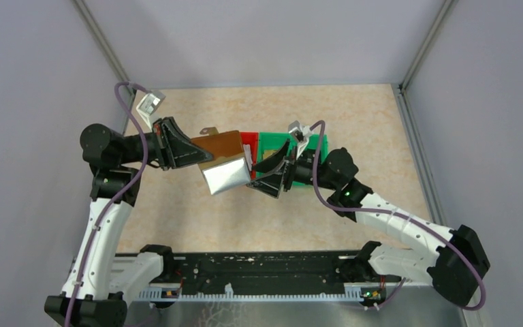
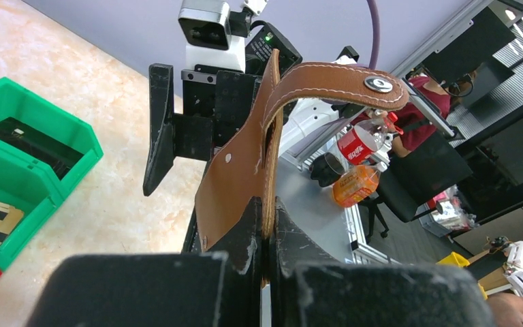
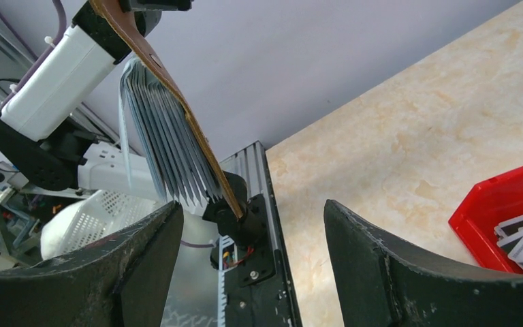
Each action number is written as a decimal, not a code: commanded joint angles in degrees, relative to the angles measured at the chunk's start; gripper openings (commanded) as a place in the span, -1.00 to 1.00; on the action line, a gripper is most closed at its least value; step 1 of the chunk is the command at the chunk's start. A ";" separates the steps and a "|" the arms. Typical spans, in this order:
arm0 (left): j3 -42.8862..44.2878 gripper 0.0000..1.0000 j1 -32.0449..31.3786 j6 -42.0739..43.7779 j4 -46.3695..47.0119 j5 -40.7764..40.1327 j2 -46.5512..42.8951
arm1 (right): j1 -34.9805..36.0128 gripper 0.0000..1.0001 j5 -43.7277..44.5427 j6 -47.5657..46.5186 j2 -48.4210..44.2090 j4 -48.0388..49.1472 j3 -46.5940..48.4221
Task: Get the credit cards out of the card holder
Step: Open the card holder.
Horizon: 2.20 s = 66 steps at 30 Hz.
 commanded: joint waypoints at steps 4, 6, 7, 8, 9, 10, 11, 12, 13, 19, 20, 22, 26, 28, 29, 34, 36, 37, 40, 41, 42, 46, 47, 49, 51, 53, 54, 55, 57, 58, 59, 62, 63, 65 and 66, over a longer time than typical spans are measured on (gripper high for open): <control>2.14 -1.00 -0.17 -1.30 2.56 -0.85 -0.60 | -0.08 0.49 -2.02 2.63 1.28 8.02 2.51; 1.76 -1.00 -0.23 -0.58 2.22 -0.87 -0.72 | -0.07 0.49 -3.40 3.14 1.48 8.91 2.48; 1.67 -1.00 -0.20 -0.16 1.65 -0.86 -0.77 | 0.02 0.49 -4.06 3.25 1.49 9.13 2.45; 1.75 -1.00 -0.16 0.54 1.12 -0.98 -0.76 | 0.02 0.49 -4.72 3.29 1.47 8.97 2.49; 1.77 -1.00 -0.22 1.03 0.72 -0.99 -0.78 | 0.09 0.49 -5.45 3.23 1.49 8.94 2.52; 1.77 -1.00 -0.20 1.46 0.36 -1.08 -0.87 | 0.09 0.49 -6.65 3.21 1.54 8.92 2.59; 1.78 -1.00 -0.18 1.96 -0.01 -1.15 -0.84 | 0.12 0.49 -7.65 3.31 1.56 8.88 2.76; 1.78 -1.00 -0.18 2.34 -0.35 -1.17 -0.89 | 0.14 0.49 -8.15 3.23 1.60 8.53 3.00; 1.78 -1.00 -0.22 2.65 -0.62 -1.18 -0.86 | 0.13 0.50 -8.00 3.18 1.58 7.97 3.31; 1.69 -1.00 -0.20 4.09 -2.09 -1.23 -1.02 | 0.12 0.50 -6.47 4.28 3.14 9.00 4.89; 1.75 -1.00 -0.20 4.09 -2.11 -1.25 -1.02 | 0.22 0.50 -5.98 4.27 3.63 9.11 5.22; 1.84 -1.00 -0.18 4.09 -2.13 -1.26 -1.20 | 0.27 0.50 -4.52 3.84 4.22 9.06 5.71; 2.05 -1.00 -0.17 3.79 -2.30 -1.02 -1.39 | 0.59 0.48 -2.15 1.33 4.46 7.70 6.47; 2.26 -1.00 -0.20 3.86 -2.43 -0.96 -1.41 | 0.65 0.47 -2.21 -0.08 4.34 6.33 6.74; 2.28 -1.00 -0.19 3.87 -2.41 -0.87 -1.41 | 0.65 0.47 -2.68 -0.40 4.14 6.20 6.64; 2.31 -1.00 -0.22 4.21 -2.57 -0.86 -1.17 | 0.71 0.47 -5.66 -0.48 3.00 7.70 4.72; 2.30 -1.00 -0.14 4.30 -2.61 -1.07 -1.07 | 0.68 0.47 -6.78 0.07 2.75 9.25 3.94; 2.30 -1.00 -0.19 4.31 -2.56 -1.01 -1.06 | 0.71 0.47 -6.81 0.20 2.72 9.40 3.86; 2.48 -1.00 -0.22 4.21 -2.53 -1.17 -0.89 | 0.71 0.47 -7.05 0.16 3.20 9.35 4.19; 2.48 -1.00 -0.16 4.22 -2.49 -1.13 -0.90 | 0.71 0.47 -7.32 0.14 3.30 9.50 4.20; 2.48 -1.00 -0.22 4.22 -2.50 -1.10 -0.91 | 0.72 0.46 -7.70 0.09 3.40 9.53 4.20; 2.60 -1.00 -0.16 4.34 -2.87 -0.90 -1.21 | 0.78 0.46 -9.45 -0.50 3.22 9.66 3.23; 2.69 -1.00 -0.21 4.46 -2.91 -0.92 -1.21 | 0.77 0.46 -9.82 -0.59 3.18 9.80 2.97; 2.81 -1.00 -0.20 4.44 -2.92 -1.05 -1.16 | 0.71 0.46 -9.60 -1.03 3.21 9.69 2.58; 2.92 -1.00 -0.15 4.39 -3.07 -1.16 -1.08 | 0.76 0.46 -9.31 -1.29 3.13 9.61 2.38; 3.07 -1.00 -0.18 4.31 -3.01 -1.17 -1.00 | 0.72 0.46 -9.06 -1.58 3.17 9.47 2.43; 3.08 -1.00 -0.20 4.31 -3.07 -1.18 -1.07 | 0.74 0.46 -8.79 -1.77 3.18 9.19 2.44; 3.13 -1.00 -0.16 4.26 -3.06 -1.25 -1.04 | 0.77 0.46 -8.41 -2.06 3.25 9.08 2.52; 3.30 -1.00 -0.22 4.07 -3.01 -1.28 -1.01 | 0.78 0.46 -8.24 -2.40 3.46 9.04 2.89; 3.40 -1.00 -0.20 3.90 -2.93 -1.29 -1.00 | 0.79 0.46 -8.07 -2.52 3.72 8.92 3.19; 3.44 -1.00 -0.18 3.87 -2.93 -1.28 -1.07 | 0.73 0.46 -7.85 -2.77 3.97 8.60 3.49; 3.75 -1.00 -0.18 3.69 -2.93 -1.26 -1.13 | 0.80 0.44 -6.48 -3.76 4.42 7.79 4.12; 3.79 -1.00 -0.18 3.57 -2.99 -1.30 -1.16 | 0.79 0.43 -5.70 -4.07 4.57 7.49 4.24; 3.88 -1.00 -0.20 3.16 -2.67 -1.30 -1.20 | 0.81 0.40 -4.61 -4.37 4.74 7.63 4.52; 3.86 -1.00 -0.21 2.90 -2.44 -1.31 -1.21 | 0.73 0.39 -3.80 -4.50 4.69 7.87 4.61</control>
